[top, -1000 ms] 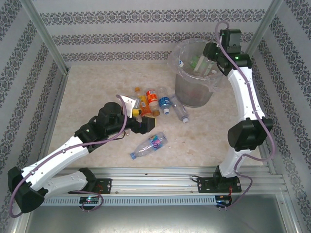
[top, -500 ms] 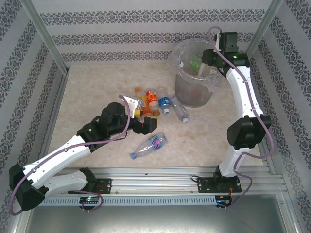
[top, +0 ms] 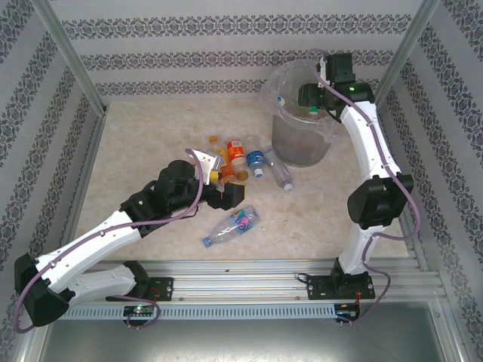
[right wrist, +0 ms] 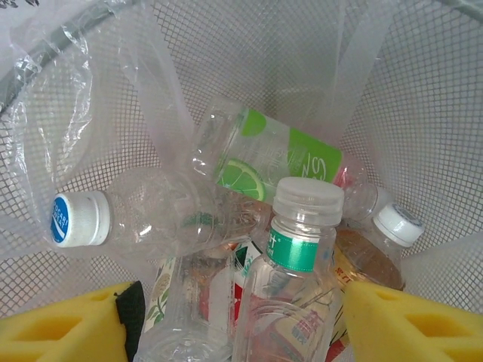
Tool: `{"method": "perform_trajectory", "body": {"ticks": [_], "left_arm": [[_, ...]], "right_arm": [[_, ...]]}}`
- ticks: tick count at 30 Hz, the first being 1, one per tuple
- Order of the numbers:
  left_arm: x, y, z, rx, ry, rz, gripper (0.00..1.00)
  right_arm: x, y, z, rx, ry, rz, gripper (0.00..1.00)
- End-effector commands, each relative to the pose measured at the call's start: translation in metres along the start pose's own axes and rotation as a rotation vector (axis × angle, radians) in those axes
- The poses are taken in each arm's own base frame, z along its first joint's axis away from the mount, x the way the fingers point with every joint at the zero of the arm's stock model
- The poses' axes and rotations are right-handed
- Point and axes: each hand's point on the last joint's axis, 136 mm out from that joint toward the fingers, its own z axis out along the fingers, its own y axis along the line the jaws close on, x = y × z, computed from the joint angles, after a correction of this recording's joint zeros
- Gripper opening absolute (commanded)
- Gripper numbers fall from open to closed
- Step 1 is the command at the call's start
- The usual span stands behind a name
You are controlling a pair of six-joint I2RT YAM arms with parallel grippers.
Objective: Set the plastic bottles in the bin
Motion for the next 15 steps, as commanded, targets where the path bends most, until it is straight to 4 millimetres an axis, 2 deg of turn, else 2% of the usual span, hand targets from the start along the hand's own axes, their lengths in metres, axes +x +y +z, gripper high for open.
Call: {"method": "perform_trajectory", "body": {"ticks": [1, 5, 9, 15], "left_arm": [[-0.004, -0.006, -0.005, 0.0, 0.0, 0.024, 1.0], [0.002, -0.005, -0.008, -0.007, 0.03, 0.06, 1.0], [0.011, -0.007, -0.011, 0.013, 0.07, 0.11, 1.0], [0.028, -0.01, -0.016, 0.045, 0.151, 0.176, 1.0]], "right_arm": [[-0.019, 0.01, -0.04, -0.049, -0.079, 0.027, 0.73], [-0.02, 0.014, -0.067, -0.085, -0.114, 0.053, 0.73], [-0.012, 0.02, -0.096, -0.125, -0.14, 0.063, 0.73], [0.021, 0.037, -0.138, -0.184, -0.139, 0.022, 0.73]]}}
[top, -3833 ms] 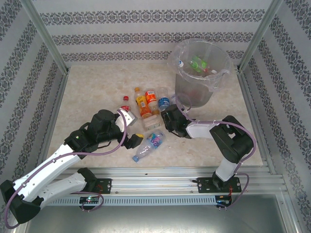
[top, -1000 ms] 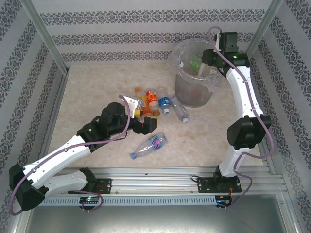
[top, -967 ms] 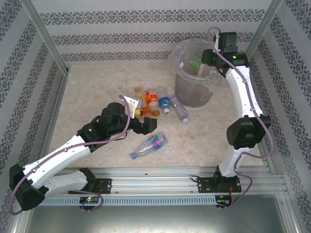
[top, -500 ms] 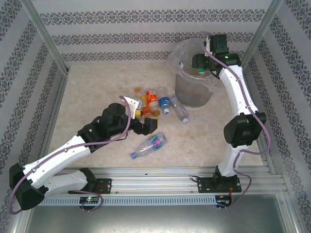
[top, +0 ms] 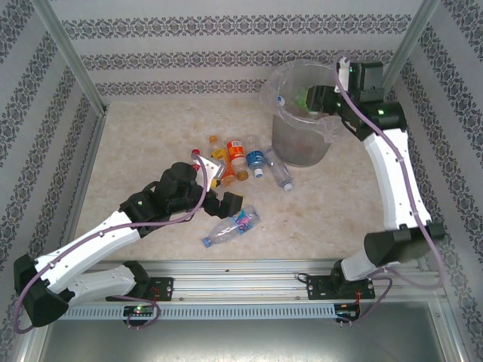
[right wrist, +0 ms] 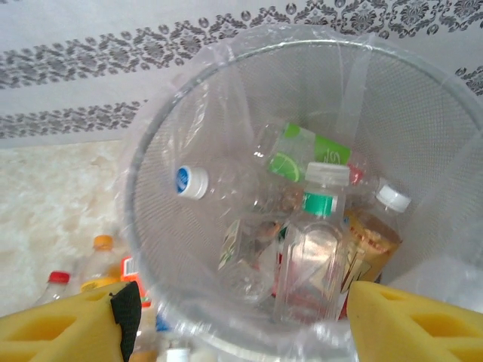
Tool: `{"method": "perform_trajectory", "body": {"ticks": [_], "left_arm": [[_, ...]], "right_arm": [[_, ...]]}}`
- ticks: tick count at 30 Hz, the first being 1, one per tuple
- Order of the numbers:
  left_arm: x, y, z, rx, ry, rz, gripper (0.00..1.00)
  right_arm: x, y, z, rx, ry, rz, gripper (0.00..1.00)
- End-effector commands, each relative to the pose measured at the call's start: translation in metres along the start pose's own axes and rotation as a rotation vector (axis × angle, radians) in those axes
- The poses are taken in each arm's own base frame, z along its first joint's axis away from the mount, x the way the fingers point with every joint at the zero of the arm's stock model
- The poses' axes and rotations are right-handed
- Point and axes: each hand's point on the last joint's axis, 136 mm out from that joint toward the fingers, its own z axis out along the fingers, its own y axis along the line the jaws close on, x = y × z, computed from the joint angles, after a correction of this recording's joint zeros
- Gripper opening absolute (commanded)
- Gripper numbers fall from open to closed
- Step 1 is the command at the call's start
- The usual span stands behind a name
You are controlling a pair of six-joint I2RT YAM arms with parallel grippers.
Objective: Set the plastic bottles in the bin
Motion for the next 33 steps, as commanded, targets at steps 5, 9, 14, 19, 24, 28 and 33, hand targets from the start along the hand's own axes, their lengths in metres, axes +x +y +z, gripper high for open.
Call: {"method": "perform_trajectory", "body": {"ticks": [5, 9, 14, 19, 24, 28, 33], "left_arm": [[0.008, -0.01, -0.018, 0.021, 0.068, 0.114, 1.0], [0.008, -0.008, -0.018, 0.008, 0.065, 0.097, 1.0], [0.004, -0.003, -0.014, -0.016, 0.037, 0.012, 1.0], [0.002, 0.015, -0.018, -0.134, 0.04, -0.095, 1.0], [0.002, 0.027, -0.024, -0.193, -0.003, -0.121, 1.0], [0.001, 0.026, -0.026, -0.186, -0.015, -0.096, 1.0], [-0.004, 0.021, -0.022, -0.167, -0.003, -0.105, 1.0]], "right_arm": [[0.055, 0.04, -0.042, -0.134, 0.052, -0.051, 0.73], [0.1, 0.054, -0.045, -0.189, 0.112, -0.083, 0.73], [0.157, 0.057, -0.023, -0.199, 0.199, -0.081, 0.74], [0.207, 0.048, 0.005, -0.16, 0.281, -0.096, 0.74], [0.244, 0.03, 0.034, -0.087, 0.355, -0.106, 0.73], [0.267, 0.02, 0.056, -0.045, 0.412, -0.132, 0.7], [0.282, 0.01, 0.078, 0.003, 0.469, -0.168, 0.64]]}}
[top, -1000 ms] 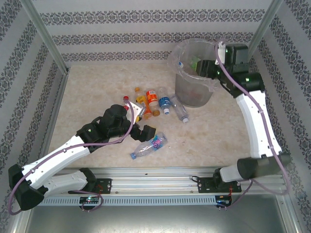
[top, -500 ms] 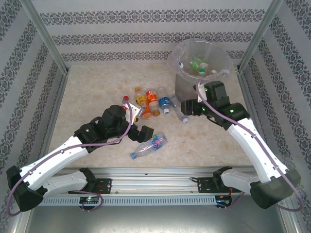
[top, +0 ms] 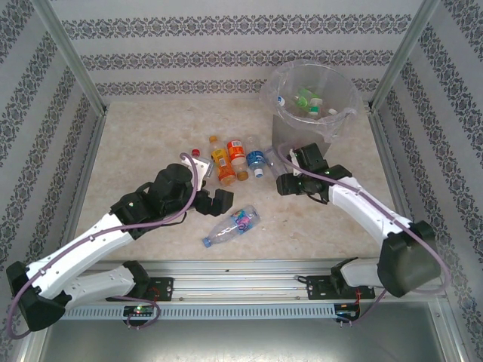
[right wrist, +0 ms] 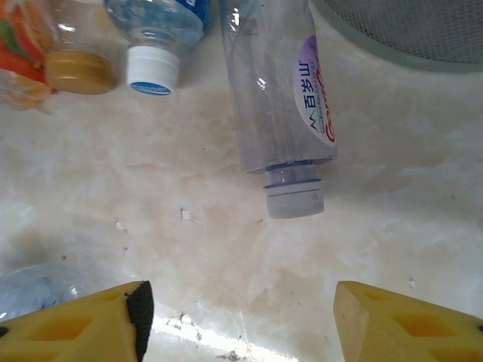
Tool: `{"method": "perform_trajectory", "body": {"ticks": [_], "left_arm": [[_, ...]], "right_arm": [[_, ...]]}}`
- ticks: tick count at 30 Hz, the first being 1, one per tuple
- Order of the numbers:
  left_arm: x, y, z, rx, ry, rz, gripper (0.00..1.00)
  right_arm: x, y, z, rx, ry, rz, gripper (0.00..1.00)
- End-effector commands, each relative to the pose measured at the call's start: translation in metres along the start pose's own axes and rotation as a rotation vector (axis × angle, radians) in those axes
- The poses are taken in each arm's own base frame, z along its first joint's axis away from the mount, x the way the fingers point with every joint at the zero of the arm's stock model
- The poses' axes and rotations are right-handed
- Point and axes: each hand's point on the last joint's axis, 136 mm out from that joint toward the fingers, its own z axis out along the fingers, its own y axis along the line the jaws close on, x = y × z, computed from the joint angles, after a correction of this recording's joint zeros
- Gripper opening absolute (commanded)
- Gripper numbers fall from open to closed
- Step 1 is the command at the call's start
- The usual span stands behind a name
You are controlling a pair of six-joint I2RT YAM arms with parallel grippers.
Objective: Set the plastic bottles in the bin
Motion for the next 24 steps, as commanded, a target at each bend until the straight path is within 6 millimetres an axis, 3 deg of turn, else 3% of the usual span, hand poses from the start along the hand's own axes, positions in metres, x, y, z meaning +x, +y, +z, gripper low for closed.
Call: {"method": "perform_trajectory", "body": {"ticks": [1, 11, 24], "left_arm": [[-0.008, -0.007, -0.001, 0.011, -0.013, -0.021, 1.0], [-0.011, -0.02, 0.0, 0.084, -0.031, -0.007, 1.0], [-0.008, -0.021, 0.0, 0.093, -0.018, -0.027, 1.0]], "right_arm": [[-0.006, -0.006, 0.015, 0.047, -0.008, -0.032, 0.63], [0.004, -0.028, 0.052, 0.169, 0.081, -0.07, 0.58], [-0.002, -0.032, 0.07, 0.201, 0.113, -0.127, 0.52]]}}
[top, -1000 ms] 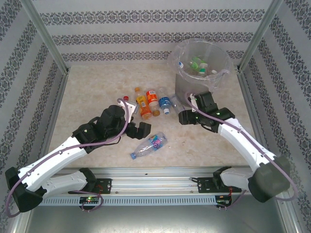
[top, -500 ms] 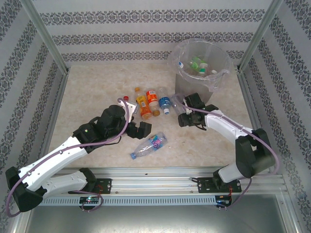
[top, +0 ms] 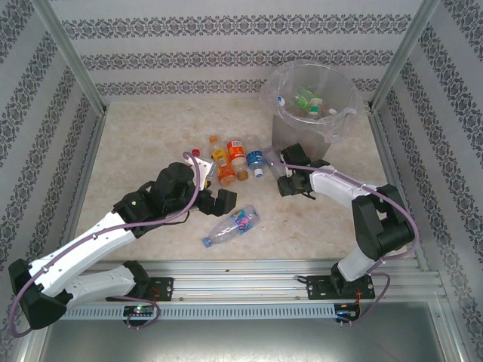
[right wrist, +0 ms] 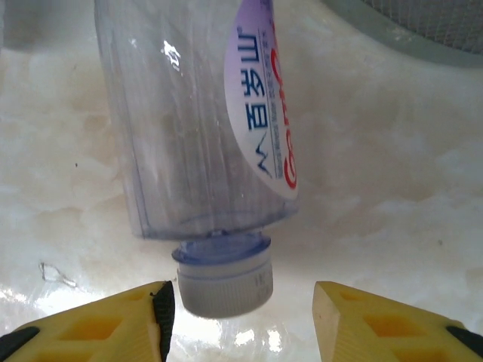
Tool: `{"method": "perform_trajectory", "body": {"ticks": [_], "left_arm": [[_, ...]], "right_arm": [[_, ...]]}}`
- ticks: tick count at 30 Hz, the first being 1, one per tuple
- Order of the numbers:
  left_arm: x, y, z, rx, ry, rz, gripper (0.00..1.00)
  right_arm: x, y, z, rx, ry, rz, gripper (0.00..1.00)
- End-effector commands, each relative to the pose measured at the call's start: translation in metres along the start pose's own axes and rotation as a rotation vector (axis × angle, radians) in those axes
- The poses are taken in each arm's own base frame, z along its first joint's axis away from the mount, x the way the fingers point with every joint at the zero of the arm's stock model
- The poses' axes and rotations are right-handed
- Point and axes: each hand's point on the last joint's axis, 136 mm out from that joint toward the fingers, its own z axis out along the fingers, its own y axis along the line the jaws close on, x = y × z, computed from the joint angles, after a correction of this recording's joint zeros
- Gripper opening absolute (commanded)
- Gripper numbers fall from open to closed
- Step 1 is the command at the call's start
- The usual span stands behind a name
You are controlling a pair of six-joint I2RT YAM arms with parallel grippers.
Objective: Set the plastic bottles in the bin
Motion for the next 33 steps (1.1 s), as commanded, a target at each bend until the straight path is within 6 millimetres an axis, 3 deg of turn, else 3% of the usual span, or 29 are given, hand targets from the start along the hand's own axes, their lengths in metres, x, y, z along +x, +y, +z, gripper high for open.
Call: {"method": "perform_trajectory", "body": {"ticks": [1, 7, 22, 33], "left_arm": [[-0.006, -0.01, -0.004, 0.034, -0.02, -0.011, 1.0], [-0.003, -0.011, -0.004, 0.044, -0.01, -0.011, 1.0], [-0.003, -0.015, 0.006, 0.059, 0.008, 0.002, 1.0], [-0.005, -0.016, 0.008, 0.066, -0.003, 0.015, 1.0]], "right_arm": [[-0.009, 0.0, 0.002, 0.021, -0.006, -0.035, 0.52], [-0.008, 0.0, 0.007, 0.026, 0.024, -0.042, 0.47], [0.002, 0.003, 0.018, 0.023, 0.098, -0.053, 0.47], [0.001, 0.007, 0.018, 0.012, 0.097, -0.064, 0.38]]}}
